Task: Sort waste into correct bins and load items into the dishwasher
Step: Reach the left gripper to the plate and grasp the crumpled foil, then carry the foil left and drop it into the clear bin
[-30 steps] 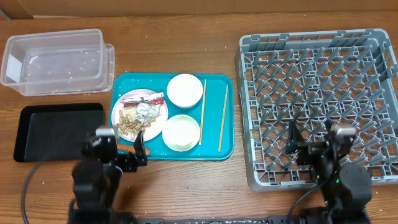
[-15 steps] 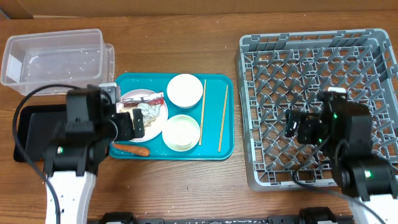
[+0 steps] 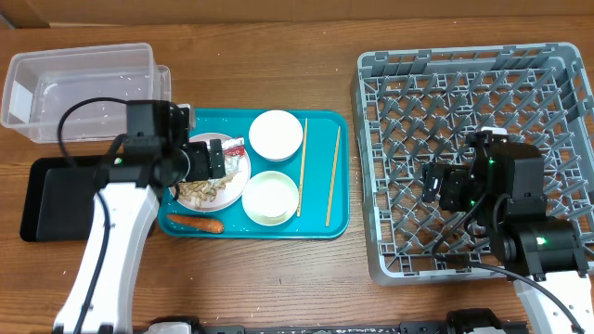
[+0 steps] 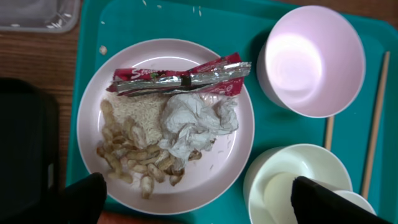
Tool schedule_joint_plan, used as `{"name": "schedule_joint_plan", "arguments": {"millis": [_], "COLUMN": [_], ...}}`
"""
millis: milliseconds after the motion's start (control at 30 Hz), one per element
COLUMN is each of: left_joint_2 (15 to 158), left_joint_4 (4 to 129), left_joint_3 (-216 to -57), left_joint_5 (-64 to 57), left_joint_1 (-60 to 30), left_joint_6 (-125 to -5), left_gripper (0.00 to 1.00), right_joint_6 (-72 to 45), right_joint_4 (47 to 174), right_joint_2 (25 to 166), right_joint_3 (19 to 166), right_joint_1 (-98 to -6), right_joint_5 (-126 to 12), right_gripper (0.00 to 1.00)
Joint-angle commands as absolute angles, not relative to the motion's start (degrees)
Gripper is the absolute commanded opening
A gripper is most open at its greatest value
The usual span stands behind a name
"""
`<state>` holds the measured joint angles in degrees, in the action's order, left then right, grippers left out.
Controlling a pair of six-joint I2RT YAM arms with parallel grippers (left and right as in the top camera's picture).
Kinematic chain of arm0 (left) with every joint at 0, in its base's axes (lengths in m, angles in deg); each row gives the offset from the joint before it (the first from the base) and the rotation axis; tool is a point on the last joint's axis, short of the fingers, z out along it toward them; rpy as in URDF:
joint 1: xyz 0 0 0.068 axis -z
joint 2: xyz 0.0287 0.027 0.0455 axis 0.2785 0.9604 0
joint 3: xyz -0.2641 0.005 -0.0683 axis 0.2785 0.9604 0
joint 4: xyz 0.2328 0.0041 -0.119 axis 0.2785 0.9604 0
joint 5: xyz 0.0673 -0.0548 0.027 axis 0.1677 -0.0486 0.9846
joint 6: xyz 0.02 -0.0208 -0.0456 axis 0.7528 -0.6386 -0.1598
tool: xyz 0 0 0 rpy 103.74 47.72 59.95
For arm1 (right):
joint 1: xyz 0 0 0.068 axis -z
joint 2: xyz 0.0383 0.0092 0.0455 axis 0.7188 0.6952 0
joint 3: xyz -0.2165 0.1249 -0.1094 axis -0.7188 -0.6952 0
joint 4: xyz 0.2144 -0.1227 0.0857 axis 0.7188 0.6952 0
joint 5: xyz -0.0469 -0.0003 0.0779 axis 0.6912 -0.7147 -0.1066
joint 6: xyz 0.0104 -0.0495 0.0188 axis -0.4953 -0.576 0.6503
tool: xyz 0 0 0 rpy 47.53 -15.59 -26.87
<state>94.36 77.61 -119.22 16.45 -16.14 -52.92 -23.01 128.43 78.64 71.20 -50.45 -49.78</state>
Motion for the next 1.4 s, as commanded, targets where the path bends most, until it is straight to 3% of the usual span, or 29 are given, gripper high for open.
{"name": "schedule_joint_plan", "arguments": {"millis": [0, 133, 367, 467, 533, 600, 700, 1367], "left_joint_2": [99.17, 104.63, 111.73, 113.40, 114.12, 114.31, 114.29, 111.45], "left_joint_4": [76.69, 75.36, 72.32, 71.55, 71.38, 71.42, 71.42, 95.57], "left_joint_3": [-120.53, -120.53, -120.53, -120.53, -120.53, -120.53, -120.57, -147.76], "left_joint_5": [15.62, 15.60, 15.16, 15.16, 15.18, 15.18, 15.16, 25.67], "left_joint_1": [-15.75, -15.75, -15.75, -15.75, -15.72, -15.72, -15.72, -17.06], "left_joint_6": [-53.29, -53.29, -53.47, -53.47, -53.47, -53.49, -53.49, -53.27], "left_gripper": [0.90, 0.79, 0.74, 0.64, 0.49, 0.25, 0.04, 0.04], "right_joint_6": [-22.72, -22.72, -22.72, -22.72, -22.72, -22.72, -22.72, -22.74], "right_joint_4": [128.27, 128.27, 128.27, 128.27, 128.27, 128.27, 128.27, 128.27], "right_joint_2": [78.67, 78.67, 78.67, 78.67, 78.67, 78.67, 78.67, 78.67], "right_joint_3": [73.04, 73.04, 73.04, 73.04, 73.04, 73.04, 73.04, 73.04], "right_joint_1": [-50.10, -50.10, -50.10, -50.10, -50.10, -50.10, -50.10, -50.10], "right_joint_5": [-49.64, -49.64, -49.67, -49.64, -49.64, -49.64, -49.64, -49.64], "right_gripper": [1.00, 1.00, 1.00, 1.00, 1.00, 1.00, 1.00, 1.00]}}
